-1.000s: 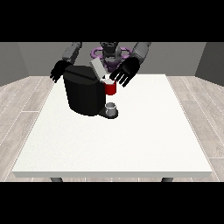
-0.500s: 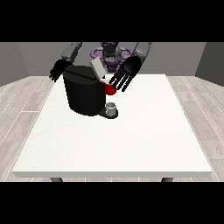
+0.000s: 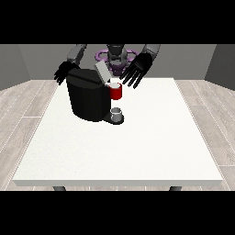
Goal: Insert the coffee pod into the coffee machine and close the lid
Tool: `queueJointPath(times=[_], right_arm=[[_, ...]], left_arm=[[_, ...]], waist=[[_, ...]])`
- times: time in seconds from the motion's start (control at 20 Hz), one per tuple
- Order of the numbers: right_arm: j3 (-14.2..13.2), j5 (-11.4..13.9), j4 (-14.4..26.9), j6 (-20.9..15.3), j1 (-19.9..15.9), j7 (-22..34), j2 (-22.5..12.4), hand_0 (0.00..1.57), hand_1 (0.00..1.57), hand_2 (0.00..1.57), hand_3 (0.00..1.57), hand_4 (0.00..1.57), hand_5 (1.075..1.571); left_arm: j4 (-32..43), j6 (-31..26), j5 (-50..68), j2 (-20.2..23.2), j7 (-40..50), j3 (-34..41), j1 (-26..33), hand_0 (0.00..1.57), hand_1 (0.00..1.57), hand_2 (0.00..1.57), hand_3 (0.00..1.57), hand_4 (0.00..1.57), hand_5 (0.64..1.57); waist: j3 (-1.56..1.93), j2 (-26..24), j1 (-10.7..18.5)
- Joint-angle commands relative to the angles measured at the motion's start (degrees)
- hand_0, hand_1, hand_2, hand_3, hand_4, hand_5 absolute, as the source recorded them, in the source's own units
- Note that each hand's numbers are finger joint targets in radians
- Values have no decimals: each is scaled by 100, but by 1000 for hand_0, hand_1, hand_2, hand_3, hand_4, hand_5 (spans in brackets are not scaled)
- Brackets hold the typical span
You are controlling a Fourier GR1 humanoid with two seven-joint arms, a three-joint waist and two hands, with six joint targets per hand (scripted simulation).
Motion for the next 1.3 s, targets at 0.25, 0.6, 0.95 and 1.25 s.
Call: queueJointPath(times=[0.25, 0.6, 0.95, 1.25], right_arm=[[-145, -168, 158, 150, 664, -95, -53, 0, 0, 0, 0, 434, 1571], [-253, -250, 98, 245, 1121, -182, -141, 0, 0, 0, 0, 488, 1571], [-5, -208, -504, 631, 1092, 553, -543, 0, 0, 0, 0, 370, 1571], [116, -164, -1033, 789, 509, 874, -758, 0, 0, 0, 0, 43, 1571]], left_arm=[[-121, -19, 848, -629, 72, 676, 668, 0, 0, 0, 0, 0, 1571], [-190, -102, 2087, -1485, -361, 1513, 1638, 0, 0, 0, 0, 0, 1571], [-201, -239, 2663, -1688, -456, 1906, 2595, 0, 0, 0, 0, 142, 1571], [-455, -449, 2842, -1764, -700, 1819, 3109, 0, 0, 0, 0, 0, 1571]], waist=[[-3, -855, 436], [-7, -1750, 992], [-7, -2452, 1301], [-4, -2360, 1502]])
